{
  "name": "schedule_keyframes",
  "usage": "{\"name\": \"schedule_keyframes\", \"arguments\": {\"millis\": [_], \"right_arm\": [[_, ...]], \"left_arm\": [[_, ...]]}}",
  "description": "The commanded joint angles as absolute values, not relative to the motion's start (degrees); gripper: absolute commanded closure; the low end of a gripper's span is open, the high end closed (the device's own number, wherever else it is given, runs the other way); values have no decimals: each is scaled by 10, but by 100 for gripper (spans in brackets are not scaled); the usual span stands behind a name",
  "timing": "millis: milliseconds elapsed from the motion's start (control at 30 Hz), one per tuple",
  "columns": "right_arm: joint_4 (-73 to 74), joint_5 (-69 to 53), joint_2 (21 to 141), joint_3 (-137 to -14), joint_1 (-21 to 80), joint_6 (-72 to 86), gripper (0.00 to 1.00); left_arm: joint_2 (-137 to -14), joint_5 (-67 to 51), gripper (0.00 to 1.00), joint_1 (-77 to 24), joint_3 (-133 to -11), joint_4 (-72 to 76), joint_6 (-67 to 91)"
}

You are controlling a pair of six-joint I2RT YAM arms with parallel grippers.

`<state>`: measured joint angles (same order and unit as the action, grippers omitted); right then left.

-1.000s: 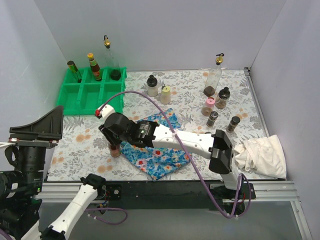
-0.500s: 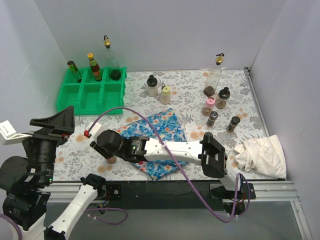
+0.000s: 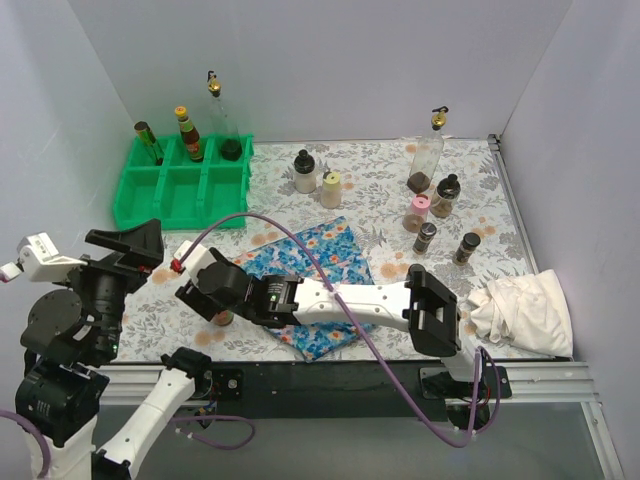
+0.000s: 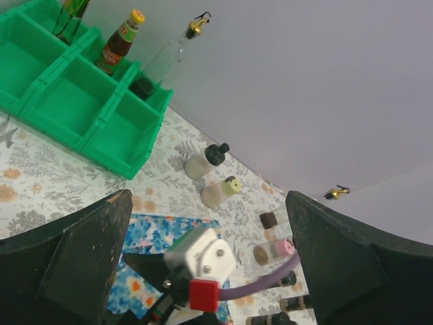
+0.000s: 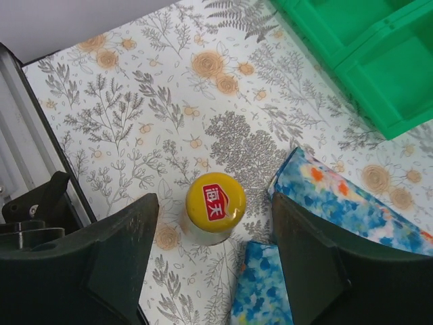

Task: Organize the condiment bottles
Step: Place the bottle at the center of the board, then pick up the bottle from the center of the board.

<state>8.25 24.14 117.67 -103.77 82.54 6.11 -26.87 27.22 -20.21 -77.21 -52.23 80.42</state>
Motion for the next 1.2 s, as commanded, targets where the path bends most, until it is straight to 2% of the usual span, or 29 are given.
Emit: {"name": "schedule_keyframes", "arguments": {"millis": [0, 33, 133, 400, 600, 867, 900, 933, 1000, 1167], "right_arm": [[26, 273, 1101, -1020, 830, 58, 20], [23, 274, 1084, -1006, 831, 58, 14], [22, 267, 1035, -971, 830, 62, 5], [-31, 243, 828, -704, 836, 120, 7], [-25, 290, 698, -583, 838, 185, 11], [-18, 341, 614, -534, 838, 185, 12], [-19, 342, 612, -534, 838, 185, 12], [-19, 345, 607, -532, 838, 184, 12], [-19, 347, 605, -527, 838, 182, 12], [-18, 355, 602, -520, 838, 184, 12]], "left_arm": [[-315, 273, 2, -203, -781, -577, 807], [-326, 274, 2, -204, -782, -584, 811], [-340, 276, 2, -203, -783, -610, 824], [-388, 251, 2, -203, -723, -685, 857], [-392, 232, 2, -203, -638, -707, 932], [-436, 236, 17, -204, -595, -752, 963], [-438, 234, 20, -203, -591, -750, 962], [-439, 229, 29, -203, -585, -744, 959], [-448, 205, 37, -203, -569, -725, 957], [-491, 171, 40, -203, -539, -719, 967]]}}
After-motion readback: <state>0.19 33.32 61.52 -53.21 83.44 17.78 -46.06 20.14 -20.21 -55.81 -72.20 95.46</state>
